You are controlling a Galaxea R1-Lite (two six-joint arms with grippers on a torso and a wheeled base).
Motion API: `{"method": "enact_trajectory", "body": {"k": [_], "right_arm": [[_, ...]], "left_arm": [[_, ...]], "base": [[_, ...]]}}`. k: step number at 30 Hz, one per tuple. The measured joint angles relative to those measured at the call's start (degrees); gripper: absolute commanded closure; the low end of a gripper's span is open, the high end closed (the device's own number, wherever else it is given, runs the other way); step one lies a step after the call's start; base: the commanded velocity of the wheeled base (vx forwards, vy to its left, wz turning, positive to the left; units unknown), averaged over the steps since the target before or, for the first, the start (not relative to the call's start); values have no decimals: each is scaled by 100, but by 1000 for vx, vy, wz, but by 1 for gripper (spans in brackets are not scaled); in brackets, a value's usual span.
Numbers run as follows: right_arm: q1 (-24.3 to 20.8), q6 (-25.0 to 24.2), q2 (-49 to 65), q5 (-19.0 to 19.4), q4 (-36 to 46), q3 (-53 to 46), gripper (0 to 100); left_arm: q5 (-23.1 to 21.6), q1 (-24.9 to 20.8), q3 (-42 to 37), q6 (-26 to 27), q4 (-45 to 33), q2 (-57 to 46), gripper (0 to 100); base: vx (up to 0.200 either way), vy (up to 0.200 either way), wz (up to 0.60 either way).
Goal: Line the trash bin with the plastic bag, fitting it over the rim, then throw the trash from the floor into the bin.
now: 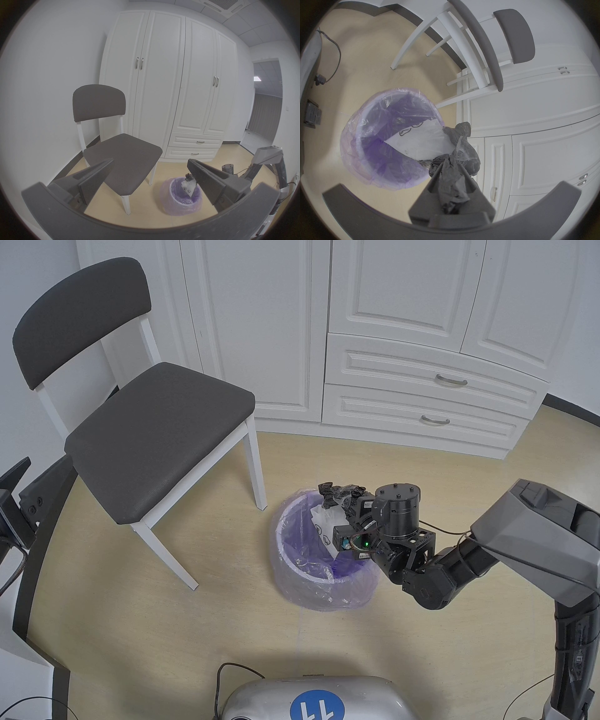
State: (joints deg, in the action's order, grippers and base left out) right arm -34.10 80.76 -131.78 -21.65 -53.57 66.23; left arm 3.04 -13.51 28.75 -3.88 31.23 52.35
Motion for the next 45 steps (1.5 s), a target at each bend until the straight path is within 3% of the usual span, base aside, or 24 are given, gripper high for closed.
{"method": "enact_trajectory", "body": {"k": [21,36,45], "right_arm": [[-236,-67,-896,22,-514,240,100],[277,110,-1398,-2,-914,689,100],[318,200,-1420,6,-1015,957,100]], "left_arm": [[-6,43,33,0,0,-91,0],[-9,43,27,2,-4,-91,0],[-22,39,13,2,-6,-94,0]], "base": [[0,0,0],[0,0,0],[0,0,0]]}}
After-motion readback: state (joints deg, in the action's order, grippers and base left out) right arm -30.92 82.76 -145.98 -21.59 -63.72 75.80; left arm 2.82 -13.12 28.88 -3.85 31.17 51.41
